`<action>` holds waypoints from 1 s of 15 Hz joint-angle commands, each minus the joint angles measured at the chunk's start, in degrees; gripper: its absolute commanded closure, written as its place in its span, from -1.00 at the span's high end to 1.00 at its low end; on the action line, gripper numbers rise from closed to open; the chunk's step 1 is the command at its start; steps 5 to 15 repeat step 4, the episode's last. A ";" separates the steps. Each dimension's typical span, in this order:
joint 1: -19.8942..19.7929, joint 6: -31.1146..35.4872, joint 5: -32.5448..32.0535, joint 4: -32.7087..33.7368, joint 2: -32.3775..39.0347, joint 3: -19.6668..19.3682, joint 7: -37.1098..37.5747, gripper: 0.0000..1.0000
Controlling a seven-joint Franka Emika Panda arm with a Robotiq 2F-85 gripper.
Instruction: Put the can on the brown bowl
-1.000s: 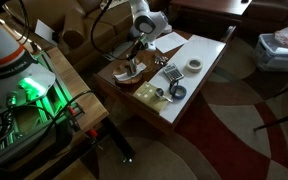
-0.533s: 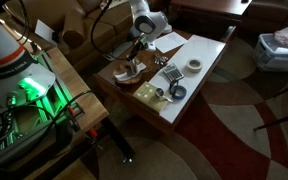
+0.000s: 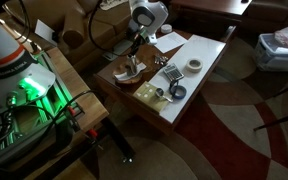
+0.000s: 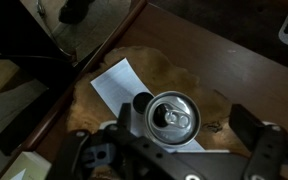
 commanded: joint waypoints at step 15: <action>-1.23 2.61 -0.86 -8.59 -9.17 0.58 -6.84 1.00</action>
